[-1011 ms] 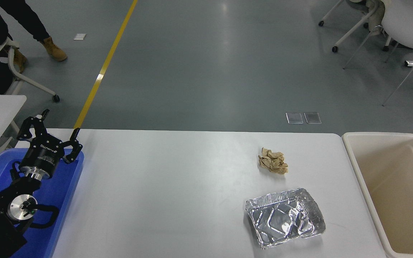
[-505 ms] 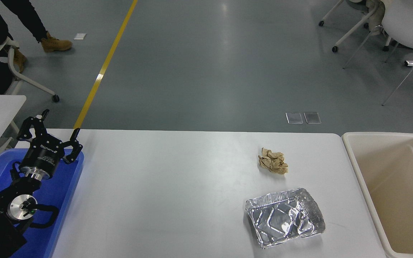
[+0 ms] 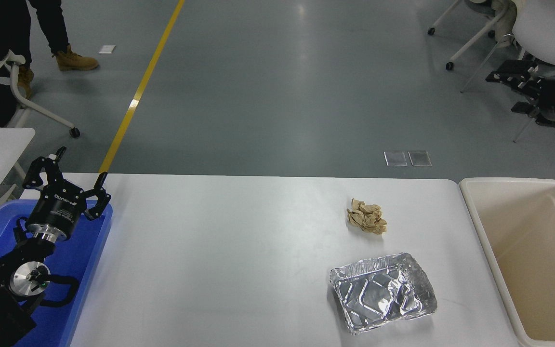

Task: Clean the table surface

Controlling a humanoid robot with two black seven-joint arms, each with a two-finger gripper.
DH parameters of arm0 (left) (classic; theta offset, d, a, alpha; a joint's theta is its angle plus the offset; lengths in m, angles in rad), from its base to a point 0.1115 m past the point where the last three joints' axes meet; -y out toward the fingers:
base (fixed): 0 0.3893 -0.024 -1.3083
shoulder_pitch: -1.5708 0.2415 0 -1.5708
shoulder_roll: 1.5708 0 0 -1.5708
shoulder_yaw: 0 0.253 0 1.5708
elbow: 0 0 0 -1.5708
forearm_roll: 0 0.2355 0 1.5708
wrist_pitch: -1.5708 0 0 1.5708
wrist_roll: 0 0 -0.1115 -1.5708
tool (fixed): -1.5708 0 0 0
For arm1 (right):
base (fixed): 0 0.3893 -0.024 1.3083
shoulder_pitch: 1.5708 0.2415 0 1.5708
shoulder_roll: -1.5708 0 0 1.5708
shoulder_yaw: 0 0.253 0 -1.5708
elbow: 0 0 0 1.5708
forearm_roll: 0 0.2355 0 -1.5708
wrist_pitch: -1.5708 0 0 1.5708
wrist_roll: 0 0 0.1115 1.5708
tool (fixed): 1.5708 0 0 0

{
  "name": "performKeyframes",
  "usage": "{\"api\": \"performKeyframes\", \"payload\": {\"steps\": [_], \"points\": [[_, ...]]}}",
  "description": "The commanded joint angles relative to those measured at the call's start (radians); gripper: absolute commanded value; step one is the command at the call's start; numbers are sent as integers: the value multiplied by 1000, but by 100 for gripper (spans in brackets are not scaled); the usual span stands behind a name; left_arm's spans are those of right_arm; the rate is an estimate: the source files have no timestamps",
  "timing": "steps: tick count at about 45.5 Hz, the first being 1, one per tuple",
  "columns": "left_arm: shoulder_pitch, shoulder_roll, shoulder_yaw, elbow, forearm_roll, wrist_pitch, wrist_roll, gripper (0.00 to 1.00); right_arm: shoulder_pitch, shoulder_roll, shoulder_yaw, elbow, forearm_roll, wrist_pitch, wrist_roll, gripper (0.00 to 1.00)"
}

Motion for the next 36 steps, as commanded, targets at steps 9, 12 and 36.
{"api": "performKeyframes", "payload": {"steps": [9,12,36], "points": [[0,0,0,1,0,0,0,100,20,28,-30,192,-274,3,10,95],[0,0,0,0,0,0,0,100,20,28,-63,211,-285,1,10,95],[0,0,0,0,0,0,0,100,-8,137,123,209,-260,-46,8,95]]}}
